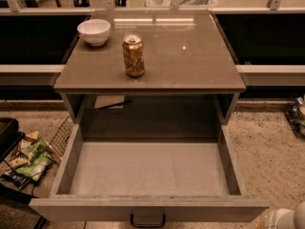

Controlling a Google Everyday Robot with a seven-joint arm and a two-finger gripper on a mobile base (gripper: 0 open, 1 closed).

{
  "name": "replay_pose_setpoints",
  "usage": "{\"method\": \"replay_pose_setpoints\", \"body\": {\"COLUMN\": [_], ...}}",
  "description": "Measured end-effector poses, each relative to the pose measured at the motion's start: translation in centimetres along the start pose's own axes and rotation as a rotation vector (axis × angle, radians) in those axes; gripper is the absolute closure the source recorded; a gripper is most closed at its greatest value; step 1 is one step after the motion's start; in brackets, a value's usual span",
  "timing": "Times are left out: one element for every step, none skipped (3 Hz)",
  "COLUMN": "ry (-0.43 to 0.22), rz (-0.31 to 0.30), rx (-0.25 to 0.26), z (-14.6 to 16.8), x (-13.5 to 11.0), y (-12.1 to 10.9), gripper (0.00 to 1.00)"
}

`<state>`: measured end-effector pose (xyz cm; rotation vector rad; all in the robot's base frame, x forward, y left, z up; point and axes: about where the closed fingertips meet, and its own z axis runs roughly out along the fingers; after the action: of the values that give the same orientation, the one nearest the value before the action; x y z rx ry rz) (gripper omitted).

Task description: Close top drawer

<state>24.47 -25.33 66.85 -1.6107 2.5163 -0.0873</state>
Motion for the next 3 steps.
{"method": "replay_pose_setpoints", "body": {"ry": [0.003,0.003,-0.060], "rz": [0.002,0.001,-0.035], "rx": [-0.007,-0.007,-0.081], "z": [0.3,0.3,4.4], "x": [0.0,0.0,-2.4], "y": [0.3,0.3,2.2], "gripper": [1.00,1.00,1.00]}}
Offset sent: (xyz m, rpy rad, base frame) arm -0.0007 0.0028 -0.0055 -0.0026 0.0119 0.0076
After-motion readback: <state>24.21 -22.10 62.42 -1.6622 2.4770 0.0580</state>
